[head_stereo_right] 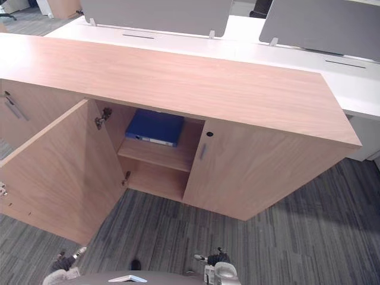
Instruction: Walk over to the cabinet, pick up the folder, carry it to the office cabinet, place the folder inside the office cabinet, then close the office cabinet door
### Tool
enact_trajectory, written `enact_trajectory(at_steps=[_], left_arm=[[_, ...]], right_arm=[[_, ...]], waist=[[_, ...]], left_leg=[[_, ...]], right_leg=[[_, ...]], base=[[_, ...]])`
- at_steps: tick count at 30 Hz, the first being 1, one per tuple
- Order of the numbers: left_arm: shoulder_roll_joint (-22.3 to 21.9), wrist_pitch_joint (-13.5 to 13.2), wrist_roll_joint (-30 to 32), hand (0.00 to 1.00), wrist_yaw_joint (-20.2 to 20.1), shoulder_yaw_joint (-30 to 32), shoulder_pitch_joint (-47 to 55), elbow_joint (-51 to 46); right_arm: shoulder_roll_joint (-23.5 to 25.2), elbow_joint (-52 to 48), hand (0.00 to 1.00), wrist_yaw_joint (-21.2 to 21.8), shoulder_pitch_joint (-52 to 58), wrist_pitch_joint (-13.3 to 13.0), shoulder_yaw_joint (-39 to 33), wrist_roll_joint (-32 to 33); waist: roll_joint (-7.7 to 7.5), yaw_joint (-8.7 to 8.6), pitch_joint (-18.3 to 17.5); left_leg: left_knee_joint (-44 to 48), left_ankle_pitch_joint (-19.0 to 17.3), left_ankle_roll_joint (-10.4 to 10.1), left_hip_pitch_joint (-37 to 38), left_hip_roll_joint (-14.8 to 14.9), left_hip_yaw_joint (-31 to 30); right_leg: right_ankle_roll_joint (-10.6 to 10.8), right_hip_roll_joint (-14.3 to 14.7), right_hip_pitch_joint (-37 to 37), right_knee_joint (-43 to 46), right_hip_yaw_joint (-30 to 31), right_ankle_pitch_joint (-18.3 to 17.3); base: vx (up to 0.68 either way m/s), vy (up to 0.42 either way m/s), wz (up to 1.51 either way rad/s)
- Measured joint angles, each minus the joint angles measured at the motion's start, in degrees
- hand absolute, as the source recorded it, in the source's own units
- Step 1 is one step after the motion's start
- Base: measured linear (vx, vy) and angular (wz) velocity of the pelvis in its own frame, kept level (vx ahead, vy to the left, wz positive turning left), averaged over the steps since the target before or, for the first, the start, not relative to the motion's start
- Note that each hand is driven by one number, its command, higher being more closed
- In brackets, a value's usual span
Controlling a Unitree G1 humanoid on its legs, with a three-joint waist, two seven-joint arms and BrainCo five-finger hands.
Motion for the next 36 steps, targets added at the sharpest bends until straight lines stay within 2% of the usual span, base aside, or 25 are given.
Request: enact_trajectory(at_steps=[7, 11, 19, 23, 30, 36], left_arm=[[9.77, -2.78, -1.74, 0.00, 0.99, 4.94, -3.41, -8.32], [13.05, -3.49, -1.74, 0.00, 0.97, 4.95, -5.27, -9.68], [13.47, -3.94, -1.72, 0.00, 2.15, 4.94, -5.75, -10.73], [13.72, -3.93, -1.68, 0.00, 2.21, 4.96, -5.70, -14.84], [14.22, -3.97, -1.59, 0.00, 2.00, 2.71, -3.62, -19.60], [11.74, -4.01, -1.56, 0.00, 2.02, 1.05, 0.89, -25.34]], right_arm=[[-0.04, 0.00, 0.00, 0.01, -0.08, -0.01, 1.29, -0.01], [-0.53, 0.00, 0.00, 0.02, -0.55, -0.03, 2.31, -0.24], [-0.99, -0.01, 0.00, 0.01, -0.41, -0.04, 2.59, -0.46], [-1.02, -0.07, 0.00, 0.04, -0.07, -0.04, 2.59, -0.46], [-0.93, -0.07, 0.00, 0.16, 0.82, -0.03, 2.58, -0.49], [-0.81, -0.06, 0.00, 0.21, 1.12, -0.04, 2.60, -0.92]], waist=[[-1.00, 0.81, -0.32], [-1.91, 1.17, -0.10], [-2.26, 1.80, 0.15], [-2.88, 2.22, 0.43], [-2.91, 3.21, 0.42], [-3.00, 3.55, 0.36]], left_leg=[[0.03, 0.01, 0.33, 0.05, -0.38, -1.31], [0.02, -0.13, 0.35, 0.21, -0.47, -1.48], [-0.03, -0.43, 0.40, 1.02, -0.26, -1.33], [-0.04, -0.80, 0.10, 0.96, 0.02, -1.13], [-0.02, -0.87, 0.08, 1.10, 0.00, -1.16], [-0.01, -0.85, 0.07, 1.18, -0.03, -1.16]], right_leg=[[-0.72, 0.04, 0.49, -0.08, -0.92, 0.37], [-1.00, 0.15, 1.27, -0.80, -1.18, 0.41], [-1.94, 0.36, 1.83, -0.70, -0.63, -0.17], [-2.07, 0.61, 1.83, -0.64, 0.06, -0.52], [-2.23, 0.67, 1.84, -0.66, 0.05, -0.76], [-2.21, 0.68, 1.88, -0.64, 0.24, -0.33]], base=[[0.06, -0.006, 0.09], [0.02, -0.004, 0.08], [-0.03, -0.012, -0.03], [-0.06, -0.028, -0.05], [0.01, -0.006, 0.02], [0.00, -0.007, 0.01]])
